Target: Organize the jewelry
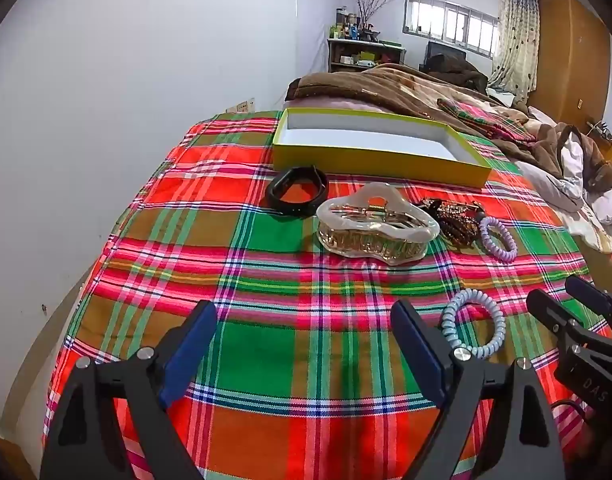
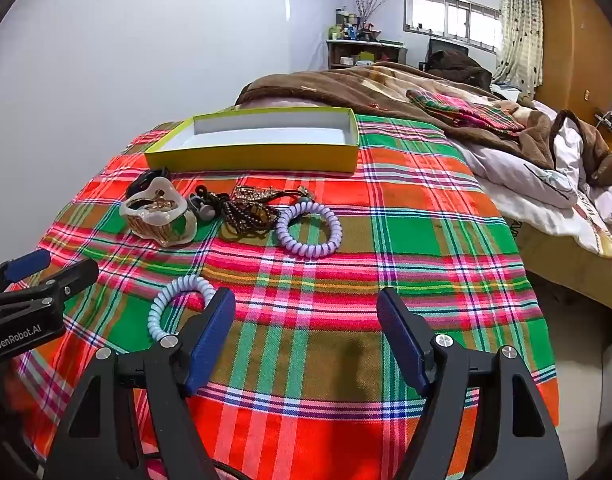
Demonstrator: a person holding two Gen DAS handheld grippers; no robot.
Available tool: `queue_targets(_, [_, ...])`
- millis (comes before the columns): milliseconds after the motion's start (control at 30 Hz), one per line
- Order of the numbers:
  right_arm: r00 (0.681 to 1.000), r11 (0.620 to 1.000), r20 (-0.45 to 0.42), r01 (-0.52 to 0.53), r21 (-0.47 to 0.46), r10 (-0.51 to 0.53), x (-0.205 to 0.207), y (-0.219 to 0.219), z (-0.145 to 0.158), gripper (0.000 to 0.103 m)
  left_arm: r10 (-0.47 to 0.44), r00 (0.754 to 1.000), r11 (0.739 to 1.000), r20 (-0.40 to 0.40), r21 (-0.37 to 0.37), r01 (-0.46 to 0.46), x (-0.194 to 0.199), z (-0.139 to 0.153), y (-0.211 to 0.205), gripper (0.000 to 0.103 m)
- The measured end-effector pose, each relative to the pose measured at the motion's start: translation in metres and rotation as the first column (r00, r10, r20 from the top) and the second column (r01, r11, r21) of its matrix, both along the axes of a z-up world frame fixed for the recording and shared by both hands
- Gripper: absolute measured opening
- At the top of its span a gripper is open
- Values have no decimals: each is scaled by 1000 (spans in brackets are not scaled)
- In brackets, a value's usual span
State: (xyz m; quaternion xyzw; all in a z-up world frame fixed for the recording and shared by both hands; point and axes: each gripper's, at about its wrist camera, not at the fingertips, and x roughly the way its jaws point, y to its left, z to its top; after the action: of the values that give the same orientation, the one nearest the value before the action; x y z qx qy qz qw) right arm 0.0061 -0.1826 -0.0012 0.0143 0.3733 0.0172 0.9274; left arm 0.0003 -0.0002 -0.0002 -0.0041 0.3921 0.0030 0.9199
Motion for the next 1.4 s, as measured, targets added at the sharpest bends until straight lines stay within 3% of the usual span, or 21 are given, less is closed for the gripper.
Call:
queue_targets(433, [998,999,43,-35,-11,35,-5,10,7,73,28,1000,999,-4,-30,-28,-9,-13,9,90])
queue_targets(500, [998,999,43,-36,-15,37,-5,11,6,73,21,999,999,-34,-35,-23,-3,-8,11,90])
queue_targets(1400, [999,999,35,-33,-7,33,-6,10,6,73,32,999,998,-13,-46,-33,-7,1,15,90])
